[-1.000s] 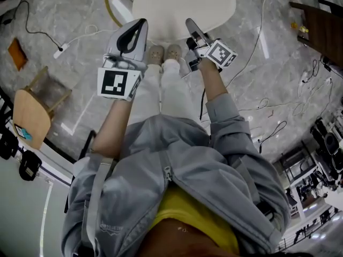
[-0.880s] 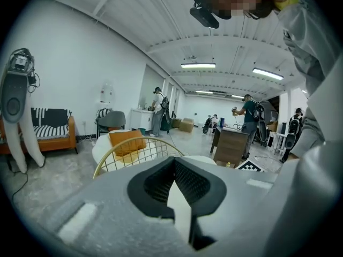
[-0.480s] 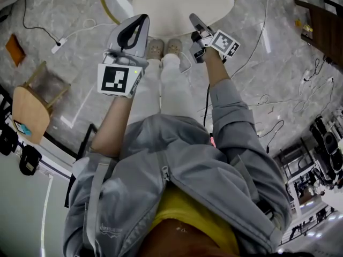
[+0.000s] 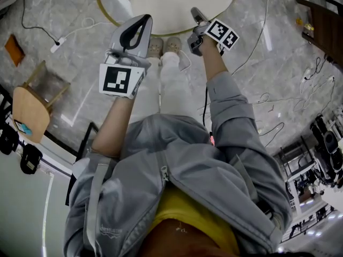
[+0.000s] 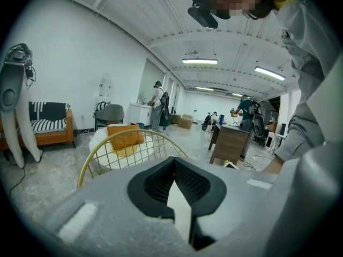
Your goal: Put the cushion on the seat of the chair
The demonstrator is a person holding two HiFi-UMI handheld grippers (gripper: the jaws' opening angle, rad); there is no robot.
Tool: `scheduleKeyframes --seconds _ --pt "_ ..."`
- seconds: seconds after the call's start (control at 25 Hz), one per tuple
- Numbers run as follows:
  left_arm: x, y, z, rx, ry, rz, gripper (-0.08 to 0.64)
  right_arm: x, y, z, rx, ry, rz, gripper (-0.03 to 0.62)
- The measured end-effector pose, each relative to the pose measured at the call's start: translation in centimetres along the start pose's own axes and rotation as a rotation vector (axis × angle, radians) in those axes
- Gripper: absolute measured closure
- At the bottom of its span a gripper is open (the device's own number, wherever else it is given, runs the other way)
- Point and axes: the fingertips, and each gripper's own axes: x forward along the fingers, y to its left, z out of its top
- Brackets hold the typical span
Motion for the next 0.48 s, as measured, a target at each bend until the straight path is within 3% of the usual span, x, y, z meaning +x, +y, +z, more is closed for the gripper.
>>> scheduleKeyframes --seconds 0.28,0.32,0.44,0.48 --pt "0.1 -0.8 -0.2 -0.008 0.003 -0.008 0.561 1.1 -2.2 -0.6 0.000 0.061 -0.172 0.416" --pt "0.0 -0.8 -0.3 -0.010 0.004 -0.009 0.561 1.2 -2.5 -0.7 0.006 0.064 -0.199 0.362" --pt "-0.2 -0.8 -0.5 -0.015 0.004 -0.008 0.561 0.7 -4.7 -1.3 0.049 0.072 -0.367 0.104" --pt "-0.3 -0.9 -0.6 -0.017 0.004 -0.007 0.561 0.2 -5.4 -1.5 0.062 0.068 -0.425 0.085"
